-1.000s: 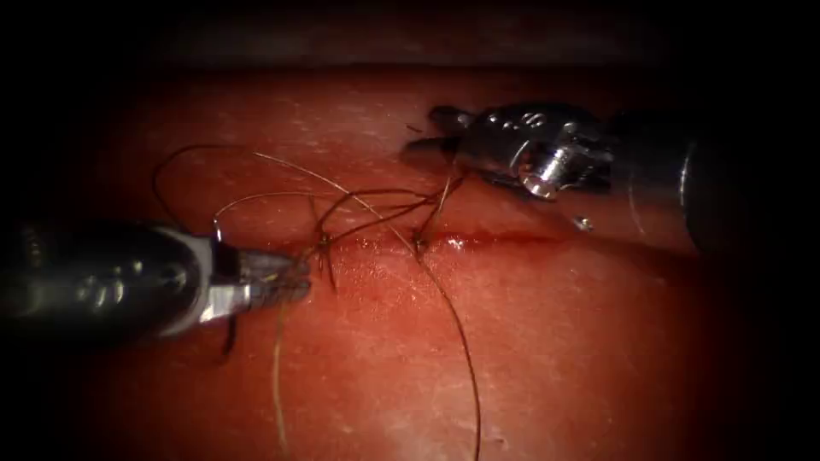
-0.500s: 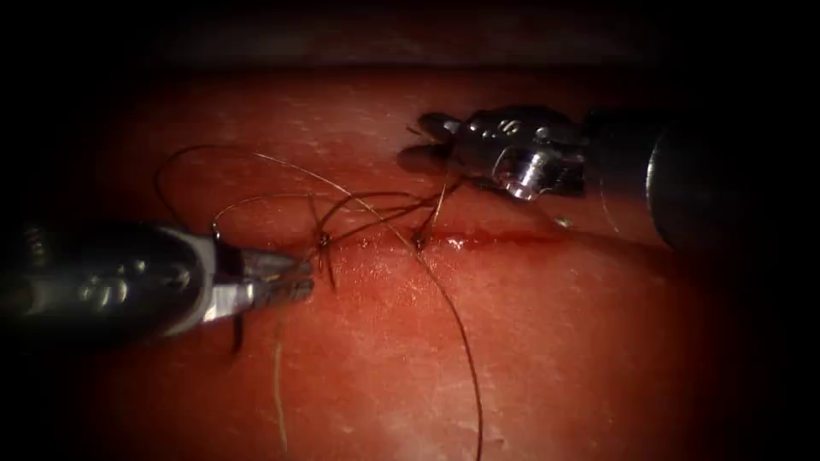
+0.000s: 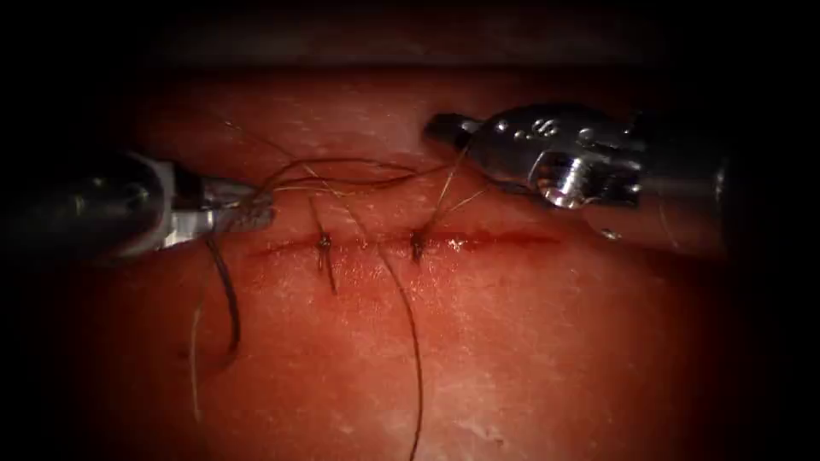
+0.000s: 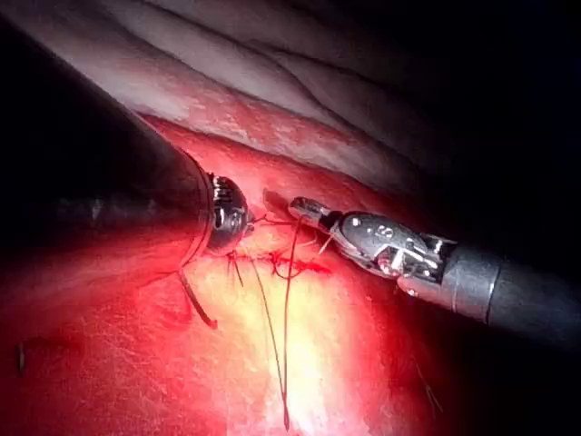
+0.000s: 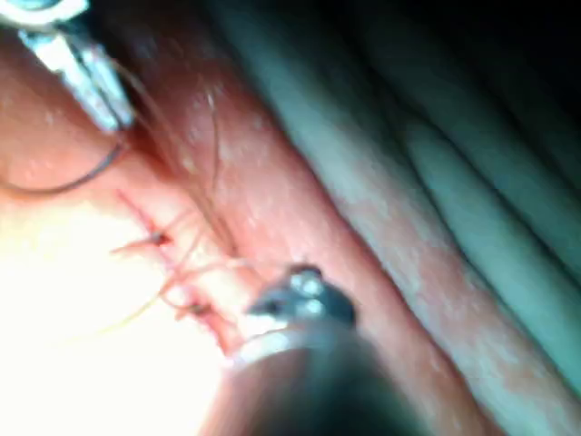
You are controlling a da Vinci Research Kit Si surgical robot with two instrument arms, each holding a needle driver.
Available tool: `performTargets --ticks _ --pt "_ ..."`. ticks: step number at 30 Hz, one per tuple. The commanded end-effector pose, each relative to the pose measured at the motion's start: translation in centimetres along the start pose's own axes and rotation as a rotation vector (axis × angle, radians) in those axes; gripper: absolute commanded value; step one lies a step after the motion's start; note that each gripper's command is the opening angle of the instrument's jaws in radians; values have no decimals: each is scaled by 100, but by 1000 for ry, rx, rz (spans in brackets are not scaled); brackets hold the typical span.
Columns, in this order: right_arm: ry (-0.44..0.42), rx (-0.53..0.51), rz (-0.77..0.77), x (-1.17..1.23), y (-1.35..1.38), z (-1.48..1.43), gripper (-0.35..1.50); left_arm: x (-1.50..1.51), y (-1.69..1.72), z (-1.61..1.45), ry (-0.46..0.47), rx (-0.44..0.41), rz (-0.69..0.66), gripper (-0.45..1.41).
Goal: Wound Closure
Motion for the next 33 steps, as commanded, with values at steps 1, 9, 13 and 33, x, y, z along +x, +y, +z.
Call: performTargets --ticks 1,9,13,33 --pt "19 0 6 2 -4 -6 -35 -1 -10 7 1 3 -9 -35" --pt "86 3 14 3 -26 -44 -35 -9 -81 18 -36 21 -34 -35" --pt "113 17 12 1 -34 -48 -35 6 -131 46 -66 36 -58 -35" --pt "155 83 -48 -15 -90 -63 -35 86 -259 162 -125 84 22 -35"
